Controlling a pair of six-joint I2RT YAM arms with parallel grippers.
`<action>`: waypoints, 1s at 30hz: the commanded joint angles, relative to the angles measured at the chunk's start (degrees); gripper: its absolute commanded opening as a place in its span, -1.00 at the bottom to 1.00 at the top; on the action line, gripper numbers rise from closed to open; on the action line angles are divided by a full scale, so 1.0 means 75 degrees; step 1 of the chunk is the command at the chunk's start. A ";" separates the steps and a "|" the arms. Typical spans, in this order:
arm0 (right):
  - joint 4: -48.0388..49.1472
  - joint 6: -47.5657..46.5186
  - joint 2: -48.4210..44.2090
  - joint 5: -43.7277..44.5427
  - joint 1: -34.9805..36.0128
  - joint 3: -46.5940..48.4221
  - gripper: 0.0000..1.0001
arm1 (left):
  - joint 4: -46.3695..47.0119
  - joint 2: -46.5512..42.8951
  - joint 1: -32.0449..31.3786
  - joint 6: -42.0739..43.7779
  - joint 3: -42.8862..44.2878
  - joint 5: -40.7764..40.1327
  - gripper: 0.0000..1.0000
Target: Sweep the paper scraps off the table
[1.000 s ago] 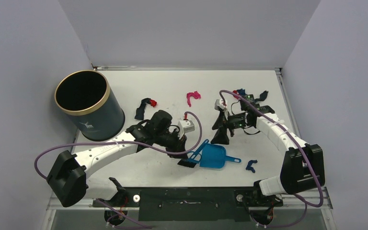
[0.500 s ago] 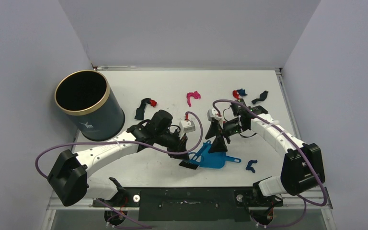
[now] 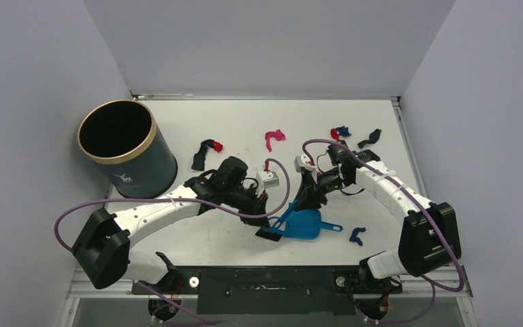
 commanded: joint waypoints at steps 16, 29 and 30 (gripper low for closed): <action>0.0227 0.0534 0.0323 -0.1179 -0.0676 0.0370 -0.89 | 0.1212 -0.0798 -0.0052 0.0009 -0.0247 -0.1474 -0.09; 0.2434 0.3114 -0.0216 -0.2037 -0.1423 -0.0362 -0.89 | 0.1144 -0.0689 -0.0203 0.0060 -0.0273 -0.2126 0.13; 0.2439 0.3122 -0.0200 -0.2075 -0.1462 -0.0353 -0.89 | 0.1142 -0.0691 -0.0204 0.0031 -0.0260 -0.2189 0.18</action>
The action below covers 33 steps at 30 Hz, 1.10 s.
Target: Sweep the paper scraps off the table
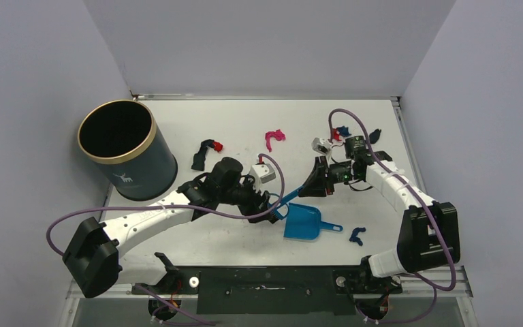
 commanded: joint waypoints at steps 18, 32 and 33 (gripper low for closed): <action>0.0974 0.0561 -0.0325 -0.0910 -0.0611 0.0018 -0.89 | 0.0036 -0.0007 -0.0083 0.0031 0.0151 0.0142 -0.23; 0.0680 0.0049 -0.0361 -0.0567 -0.0674 -0.0014 -0.18 | 0.0177 -0.0196 -0.0072 0.0079 0.0064 0.0290 -1.00; 0.0315 -0.0395 -0.0367 -0.0445 -0.0682 0.0055 0.08 | 0.0171 -0.0199 -0.0073 0.0089 0.0053 0.0395 -1.00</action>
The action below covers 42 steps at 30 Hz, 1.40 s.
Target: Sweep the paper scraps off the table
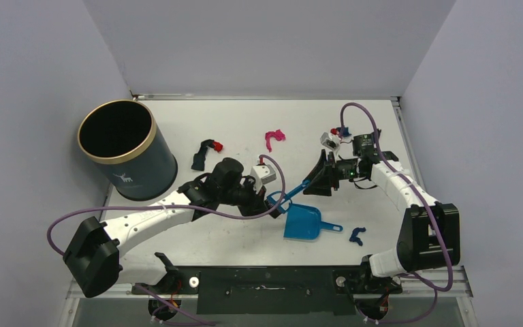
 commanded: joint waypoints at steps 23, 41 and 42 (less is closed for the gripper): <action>-0.2254 -0.3513 -0.0760 0.0592 0.0927 0.0439 0.16 | -0.0137 0.0255 -0.0046 0.0212 0.0214 0.1657 -1.00; -0.1244 -0.2367 -0.0809 0.0569 0.0634 0.0142 -0.09 | -0.0066 0.0025 0.0105 0.0102 0.0190 0.1597 -1.00; -0.1250 -0.2395 -0.0811 0.0601 0.0630 0.0130 -0.09 | -0.0061 0.0015 0.0117 0.0096 0.0191 0.1552 -1.00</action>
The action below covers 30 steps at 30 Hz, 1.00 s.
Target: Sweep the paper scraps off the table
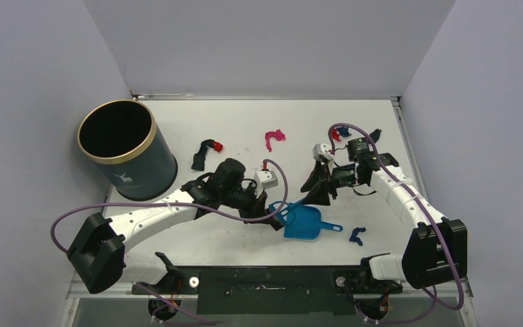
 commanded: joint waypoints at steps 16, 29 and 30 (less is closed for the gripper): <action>0.0105 -0.0305 0.0149 -0.0416 -0.0074 0.0003 -0.29 | 0.0279 -0.0353 0.0205 -0.0104 0.0188 0.0068 -1.00; 0.0116 -0.0281 0.0289 -0.0521 -0.0028 -0.0009 -0.38 | 0.0331 -0.0475 0.0249 -0.0137 0.0159 -0.0009 -1.00; 0.0117 -0.0287 0.0295 -0.0516 -0.0026 -0.0009 -0.38 | 0.0350 -0.0475 0.0249 -0.0148 0.0154 -0.0016 -1.00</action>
